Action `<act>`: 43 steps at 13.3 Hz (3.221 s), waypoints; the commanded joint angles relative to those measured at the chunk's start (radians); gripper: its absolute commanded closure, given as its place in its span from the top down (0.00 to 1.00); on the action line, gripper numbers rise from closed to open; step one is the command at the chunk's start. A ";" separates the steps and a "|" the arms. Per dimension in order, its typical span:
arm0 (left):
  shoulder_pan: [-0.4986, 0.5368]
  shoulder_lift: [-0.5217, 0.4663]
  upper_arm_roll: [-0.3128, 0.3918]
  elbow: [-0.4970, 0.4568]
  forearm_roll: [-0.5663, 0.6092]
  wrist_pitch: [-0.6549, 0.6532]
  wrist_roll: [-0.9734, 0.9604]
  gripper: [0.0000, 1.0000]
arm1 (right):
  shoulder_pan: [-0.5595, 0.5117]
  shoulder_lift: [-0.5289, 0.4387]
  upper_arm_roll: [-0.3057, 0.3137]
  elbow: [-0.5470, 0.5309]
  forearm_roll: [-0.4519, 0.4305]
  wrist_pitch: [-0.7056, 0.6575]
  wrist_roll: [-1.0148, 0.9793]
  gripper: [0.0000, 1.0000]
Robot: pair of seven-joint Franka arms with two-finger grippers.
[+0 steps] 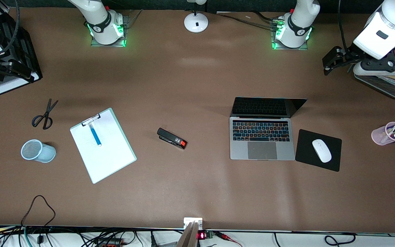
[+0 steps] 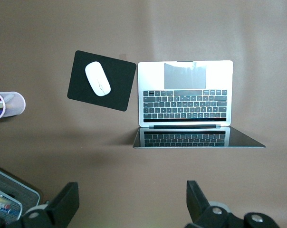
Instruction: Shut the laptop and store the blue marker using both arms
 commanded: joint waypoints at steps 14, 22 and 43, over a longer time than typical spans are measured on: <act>-0.014 0.035 -0.011 0.022 -0.049 -0.066 0.004 1.00 | 0.000 0.006 0.003 0.009 -0.012 0.024 0.014 1.00; -0.017 0.035 -0.065 -0.047 -0.088 -0.121 -0.091 1.00 | 0.016 0.079 0.007 0.010 0.000 0.142 0.014 1.00; -0.024 0.267 -0.189 -0.364 -0.074 0.261 -0.335 1.00 | 0.058 0.527 0.010 0.009 0.026 0.478 -0.208 1.00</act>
